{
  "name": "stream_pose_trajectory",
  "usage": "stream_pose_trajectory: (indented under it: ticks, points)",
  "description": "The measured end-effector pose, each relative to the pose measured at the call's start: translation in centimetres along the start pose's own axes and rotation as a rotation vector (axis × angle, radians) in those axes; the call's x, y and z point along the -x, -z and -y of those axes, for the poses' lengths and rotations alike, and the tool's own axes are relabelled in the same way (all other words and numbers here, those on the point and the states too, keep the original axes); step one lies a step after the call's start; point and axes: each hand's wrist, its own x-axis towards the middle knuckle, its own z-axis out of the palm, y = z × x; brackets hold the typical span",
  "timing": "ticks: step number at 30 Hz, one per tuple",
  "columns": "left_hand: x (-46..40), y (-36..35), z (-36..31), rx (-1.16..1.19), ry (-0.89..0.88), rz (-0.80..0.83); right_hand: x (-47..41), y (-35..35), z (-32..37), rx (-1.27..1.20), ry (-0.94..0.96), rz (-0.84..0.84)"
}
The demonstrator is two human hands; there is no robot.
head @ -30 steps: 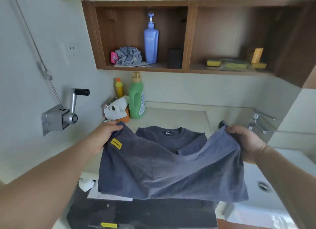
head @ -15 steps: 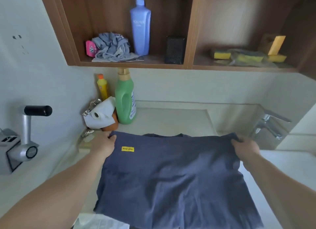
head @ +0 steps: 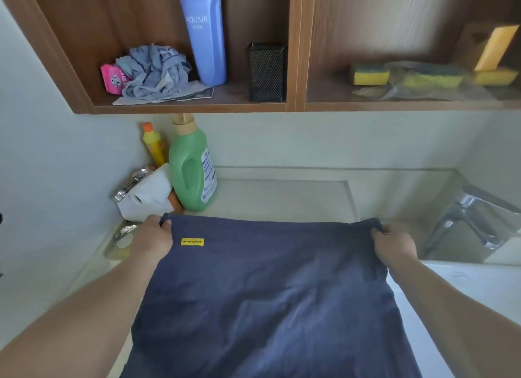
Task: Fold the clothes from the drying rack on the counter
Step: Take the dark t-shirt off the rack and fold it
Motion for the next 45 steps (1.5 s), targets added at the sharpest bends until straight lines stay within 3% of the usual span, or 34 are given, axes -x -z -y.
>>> stream_pose_trajectory:
  ticks: [5, 13, 17, 20, 24, 27, 30, 33, 39, 42, 45]
  points:
    - [-0.7, -2.3, 0.9, -0.226, -0.012, 0.012, -1.4, -1.9, -1.7, 0.061, -0.041, 0.056]
    - [0.3, -3.3, 0.7, -0.131, 0.004, 0.0, -2.3, -3.2, -1.6, 0.135, -0.075, 0.062]
    - [2.9, -4.5, -1.1, -0.167, 0.088, -0.026, -0.1, -4.0, 0.2, 0.224, -0.113, -0.116]
    - [7.1, -5.7, -3.0, -0.29, -0.14, 0.033, 3.5, -6.4, 2.4, 0.281, 0.132, -0.151]
    - [13.9, -8.2, -5.4, -0.382, -0.409, 0.273, 11.2, -11.3, 5.1, 0.431, 0.433, 0.114]
    - [17.9, -9.7, -4.9, -0.437, -0.495, 0.468, 16.7, -14.3, 5.7, 0.451, 0.517, 0.314]
    - [18.8, -9.1, -1.4, -0.506, -0.519, 0.453, 18.7, -15.6, 3.4, 0.495, 0.455, 0.393]
    - [17.9, -6.9, 3.1, -0.562, -0.571, 0.342, 18.4, -15.4, 1.0, 0.659, 0.54, 0.312]
    - [16.0, -1.8, 10.1, -0.653, -0.395, 0.164, 18.6, -15.7, 0.8, 0.726, 0.577, 0.282]
    - [16.4, 0.2, 11.8, -0.568, -0.256, 0.078, 19.1, -15.9, 1.4, 0.79, 0.533, 0.254]
    - [17.3, 1.8, 13.0, -0.46, -0.113, 0.081, 21.6, -17.3, 3.3, 0.822, 0.626, 0.246]
